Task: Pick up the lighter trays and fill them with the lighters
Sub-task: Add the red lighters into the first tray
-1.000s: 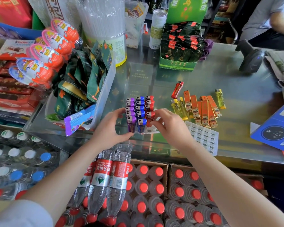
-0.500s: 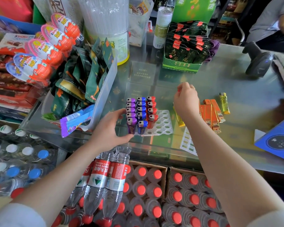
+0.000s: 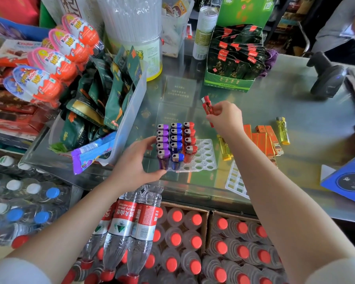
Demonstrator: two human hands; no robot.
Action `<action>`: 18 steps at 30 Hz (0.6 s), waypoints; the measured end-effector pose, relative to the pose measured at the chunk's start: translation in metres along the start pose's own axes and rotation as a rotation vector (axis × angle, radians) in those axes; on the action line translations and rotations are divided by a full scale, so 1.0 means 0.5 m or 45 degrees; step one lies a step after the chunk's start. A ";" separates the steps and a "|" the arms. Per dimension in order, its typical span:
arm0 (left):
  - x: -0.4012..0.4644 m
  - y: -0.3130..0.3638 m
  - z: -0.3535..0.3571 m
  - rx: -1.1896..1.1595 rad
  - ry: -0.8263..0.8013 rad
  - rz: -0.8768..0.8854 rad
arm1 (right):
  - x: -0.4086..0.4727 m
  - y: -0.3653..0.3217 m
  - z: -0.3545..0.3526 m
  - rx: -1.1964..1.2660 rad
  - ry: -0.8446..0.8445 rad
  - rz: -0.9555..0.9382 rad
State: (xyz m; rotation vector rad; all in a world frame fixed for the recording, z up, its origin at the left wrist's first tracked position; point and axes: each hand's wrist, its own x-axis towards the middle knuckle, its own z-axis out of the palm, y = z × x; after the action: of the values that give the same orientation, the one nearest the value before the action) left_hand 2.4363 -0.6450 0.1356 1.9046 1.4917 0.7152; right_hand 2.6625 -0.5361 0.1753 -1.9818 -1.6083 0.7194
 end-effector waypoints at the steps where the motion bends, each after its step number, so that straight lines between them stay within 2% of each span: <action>1: -0.001 0.002 0.000 -0.003 -0.002 -0.002 | -0.017 -0.003 -0.006 0.097 -0.014 -0.033; 5: -0.003 0.006 -0.002 -0.009 0.003 0.008 | -0.113 0.000 -0.029 0.635 -0.110 -0.040; 8: -0.005 0.006 -0.002 -0.003 0.012 0.018 | -0.177 0.015 -0.033 0.785 -0.215 -0.098; 13: -0.007 0.011 -0.003 0.005 0.019 0.029 | -0.223 0.050 -0.016 0.750 -0.177 -0.144; 18: -0.009 0.017 -0.003 0.015 0.030 0.027 | -0.240 0.058 -0.007 0.499 -0.238 -0.287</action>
State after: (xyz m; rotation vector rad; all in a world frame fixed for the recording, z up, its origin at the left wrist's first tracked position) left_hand 2.4398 -0.6508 0.1429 1.9300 1.4954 0.7422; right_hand 2.6654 -0.6596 0.1702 -1.4667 -1.6138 1.0598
